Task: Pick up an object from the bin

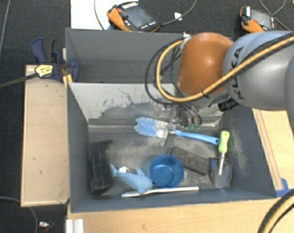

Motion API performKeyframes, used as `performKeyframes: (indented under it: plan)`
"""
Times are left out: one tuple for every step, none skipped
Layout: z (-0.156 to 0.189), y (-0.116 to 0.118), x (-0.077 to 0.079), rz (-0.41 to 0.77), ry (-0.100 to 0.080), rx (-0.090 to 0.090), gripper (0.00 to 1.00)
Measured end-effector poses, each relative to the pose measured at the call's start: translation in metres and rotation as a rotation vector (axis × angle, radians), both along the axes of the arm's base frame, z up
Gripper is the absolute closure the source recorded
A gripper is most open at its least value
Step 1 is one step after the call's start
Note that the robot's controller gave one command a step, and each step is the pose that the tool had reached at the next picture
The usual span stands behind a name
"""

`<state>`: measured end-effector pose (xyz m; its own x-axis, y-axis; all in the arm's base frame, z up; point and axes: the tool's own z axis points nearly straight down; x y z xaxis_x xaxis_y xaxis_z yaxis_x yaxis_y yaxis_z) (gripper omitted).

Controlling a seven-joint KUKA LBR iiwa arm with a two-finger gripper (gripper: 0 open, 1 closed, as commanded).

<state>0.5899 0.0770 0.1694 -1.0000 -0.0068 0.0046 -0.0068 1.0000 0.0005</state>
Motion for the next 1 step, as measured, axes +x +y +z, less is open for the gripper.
performKeyframes:
  plan:
    - [0.0049, -0.0005, 0.0017, -0.003, -0.008, 0.001, 0.00]
